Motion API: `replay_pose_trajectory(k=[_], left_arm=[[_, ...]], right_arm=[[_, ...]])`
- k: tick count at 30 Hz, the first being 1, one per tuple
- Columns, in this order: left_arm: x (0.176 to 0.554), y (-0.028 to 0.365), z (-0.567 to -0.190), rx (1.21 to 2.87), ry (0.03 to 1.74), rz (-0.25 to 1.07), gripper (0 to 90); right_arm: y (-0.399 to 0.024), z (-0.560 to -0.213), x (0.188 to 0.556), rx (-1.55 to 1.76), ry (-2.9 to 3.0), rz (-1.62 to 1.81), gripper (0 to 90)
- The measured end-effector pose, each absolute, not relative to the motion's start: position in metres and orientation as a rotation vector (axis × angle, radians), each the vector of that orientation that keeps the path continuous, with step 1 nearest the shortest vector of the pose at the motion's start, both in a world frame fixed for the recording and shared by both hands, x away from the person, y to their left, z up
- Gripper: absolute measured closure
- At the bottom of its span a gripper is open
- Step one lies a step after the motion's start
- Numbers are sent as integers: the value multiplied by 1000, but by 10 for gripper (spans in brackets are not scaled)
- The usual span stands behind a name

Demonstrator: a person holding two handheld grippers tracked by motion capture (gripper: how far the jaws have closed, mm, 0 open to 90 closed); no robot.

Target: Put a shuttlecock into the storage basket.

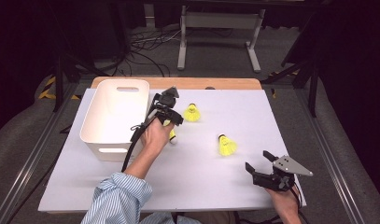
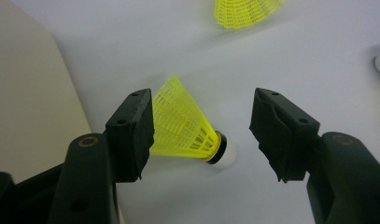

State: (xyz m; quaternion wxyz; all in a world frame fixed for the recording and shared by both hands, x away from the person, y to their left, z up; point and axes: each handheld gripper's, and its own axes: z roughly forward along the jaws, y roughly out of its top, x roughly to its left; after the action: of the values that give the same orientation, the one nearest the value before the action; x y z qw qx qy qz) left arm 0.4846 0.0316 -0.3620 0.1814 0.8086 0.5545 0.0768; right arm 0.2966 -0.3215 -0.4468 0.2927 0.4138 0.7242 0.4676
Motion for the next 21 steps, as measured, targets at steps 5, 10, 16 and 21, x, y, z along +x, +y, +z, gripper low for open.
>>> replay_pose_trajectory(k=[5,10,16,21], left_arm=[[488,30,-366,2287,1595,231,390],[490,29,-368,2284,1611,231,389],[494,27,-372,2283,1630,228,385],[498,28,-375,2292,1653,241,383]], right_arm=[[-321,-447,297,1099,1932,1243,168],[-321,-447,297,1099,1932,1243,168],[-321,-447,297,1095,1935,1246,167],[-321,-447,296,1096,1935,1250,167]])
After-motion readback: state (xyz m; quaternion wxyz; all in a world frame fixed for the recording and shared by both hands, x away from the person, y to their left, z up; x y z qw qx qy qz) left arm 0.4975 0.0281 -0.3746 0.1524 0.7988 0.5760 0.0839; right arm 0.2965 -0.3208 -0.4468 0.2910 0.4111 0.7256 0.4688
